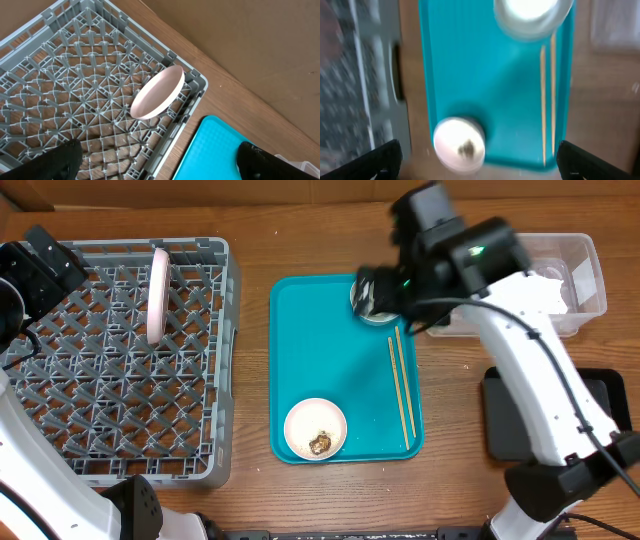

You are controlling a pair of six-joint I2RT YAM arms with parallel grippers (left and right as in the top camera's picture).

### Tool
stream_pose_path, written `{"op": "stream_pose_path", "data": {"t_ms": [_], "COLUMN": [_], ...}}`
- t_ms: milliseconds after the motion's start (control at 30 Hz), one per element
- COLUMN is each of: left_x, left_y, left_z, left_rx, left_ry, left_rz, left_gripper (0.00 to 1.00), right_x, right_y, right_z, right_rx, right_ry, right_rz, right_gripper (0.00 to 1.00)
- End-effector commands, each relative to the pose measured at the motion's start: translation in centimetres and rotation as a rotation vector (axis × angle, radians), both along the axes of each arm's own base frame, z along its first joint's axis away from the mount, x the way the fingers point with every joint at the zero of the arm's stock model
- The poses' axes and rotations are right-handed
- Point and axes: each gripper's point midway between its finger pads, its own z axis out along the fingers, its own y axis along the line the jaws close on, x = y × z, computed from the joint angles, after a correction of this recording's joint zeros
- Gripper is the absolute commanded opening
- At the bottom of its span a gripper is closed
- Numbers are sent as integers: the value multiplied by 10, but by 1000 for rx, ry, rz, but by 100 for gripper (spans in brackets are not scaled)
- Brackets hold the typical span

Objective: Sort waste into correct bins and load items into the dishwasher
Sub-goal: 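Reach the right gripper down to the small bowl with scraps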

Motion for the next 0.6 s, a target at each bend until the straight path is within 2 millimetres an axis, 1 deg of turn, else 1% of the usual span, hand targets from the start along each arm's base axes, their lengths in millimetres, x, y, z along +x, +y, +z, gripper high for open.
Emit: {"op": "stream_pose_path", "data": {"t_ms": [0, 67, 167, 233, 333, 433, 500, 567], "left_x": [1, 1, 1, 1, 1, 1, 1, 1], "left_y": [0, 0, 0, 0, 0, 0, 0, 0], "left_z": [-2, -2, -2, -2, -2, -2, -2, -2], "left_rx": [-23, -23, -23, -23, -23, -23, -23, -23], "left_ry": [2, 2, 2, 2, 2, 2, 2, 2], "left_rz": [9, 9, 9, 9, 9, 9, 9, 9], "left_gripper": [100, 100, 100, 100, 100, 100, 100, 100], "right_x": [-37, -55, -79, -93, -104, -109, -113, -117], "right_y": [29, 45, 77, 103, 130, 143, 149, 155], "right_z": [-8, -17, -35, -50, -78, -104, -120, -132], "right_rx": [-5, -21, -30, -26, -58, -96, -99, -88], "right_ry": [83, 109, 112, 90, 11, -41, -62, -72], "right_rz": [115, 176, 282, 356, 429, 417, 407, 403], "right_gripper": [100, 100, 100, 100, 100, 100, 96, 90]}}
